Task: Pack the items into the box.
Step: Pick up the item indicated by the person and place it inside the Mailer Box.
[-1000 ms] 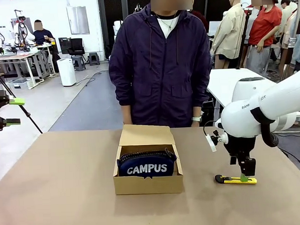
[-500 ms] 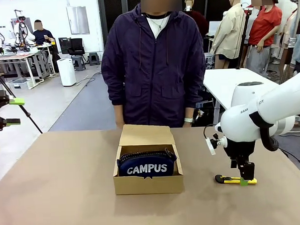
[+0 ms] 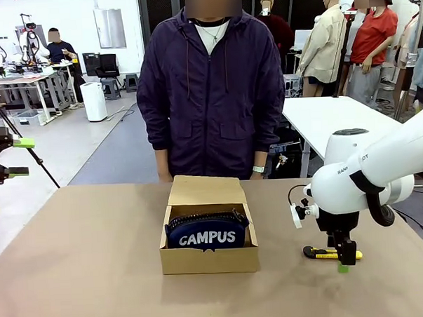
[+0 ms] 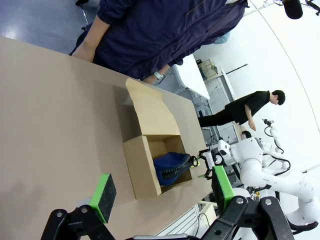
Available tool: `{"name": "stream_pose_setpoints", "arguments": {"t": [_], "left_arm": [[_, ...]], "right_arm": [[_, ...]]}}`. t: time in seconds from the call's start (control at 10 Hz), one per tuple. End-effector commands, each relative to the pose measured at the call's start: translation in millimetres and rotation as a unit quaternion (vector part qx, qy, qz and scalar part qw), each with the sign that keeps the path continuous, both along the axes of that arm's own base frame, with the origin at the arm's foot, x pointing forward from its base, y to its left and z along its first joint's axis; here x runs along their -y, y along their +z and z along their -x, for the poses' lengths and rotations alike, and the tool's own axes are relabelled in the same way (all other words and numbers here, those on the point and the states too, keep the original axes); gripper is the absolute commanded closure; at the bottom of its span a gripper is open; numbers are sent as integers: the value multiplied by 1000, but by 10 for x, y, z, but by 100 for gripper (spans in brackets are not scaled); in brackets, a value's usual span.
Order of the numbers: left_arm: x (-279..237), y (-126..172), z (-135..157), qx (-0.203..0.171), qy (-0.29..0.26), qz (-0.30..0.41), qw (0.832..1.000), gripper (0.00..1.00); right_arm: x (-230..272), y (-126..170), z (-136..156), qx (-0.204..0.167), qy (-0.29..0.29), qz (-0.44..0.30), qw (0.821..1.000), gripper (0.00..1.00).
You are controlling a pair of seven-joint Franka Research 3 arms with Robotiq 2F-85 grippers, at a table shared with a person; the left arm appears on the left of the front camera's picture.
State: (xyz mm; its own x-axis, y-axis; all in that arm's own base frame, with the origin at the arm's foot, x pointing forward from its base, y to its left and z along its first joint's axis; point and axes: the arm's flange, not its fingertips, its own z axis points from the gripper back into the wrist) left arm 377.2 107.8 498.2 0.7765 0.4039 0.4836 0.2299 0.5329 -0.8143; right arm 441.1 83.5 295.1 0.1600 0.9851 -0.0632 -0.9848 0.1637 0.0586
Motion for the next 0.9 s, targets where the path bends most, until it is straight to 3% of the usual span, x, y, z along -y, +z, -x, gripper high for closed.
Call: {"name": "stream_pose_setpoints", "arguments": {"t": [0.0,0.3,0.4,0.5,0.6,0.8], "left_arm": [[-14,26,12,-5,-3,-2,1000,0],[-14,26,12,-5,-3,-2,1000,0],[-14,26,12,-5,-3,-2,1000,0],[-14,26,12,-5,-3,-2,1000,0],[-14,26,12,-5,-3,-2,1000,0],[-14,26,12,-5,-3,-2,1000,0]], "right_arm": [[18,-43,-32,17,-9,18,1000,0],[36,-68,-60,13,-17,12,1000,0],[32,-79,-51,14,-13,12,1000,10],[38,-83,-60,10,-16,13,1000,68],[42,-88,-61,8,-18,11,1000,100],[44,-84,-61,10,-19,11,1000,100]]}}
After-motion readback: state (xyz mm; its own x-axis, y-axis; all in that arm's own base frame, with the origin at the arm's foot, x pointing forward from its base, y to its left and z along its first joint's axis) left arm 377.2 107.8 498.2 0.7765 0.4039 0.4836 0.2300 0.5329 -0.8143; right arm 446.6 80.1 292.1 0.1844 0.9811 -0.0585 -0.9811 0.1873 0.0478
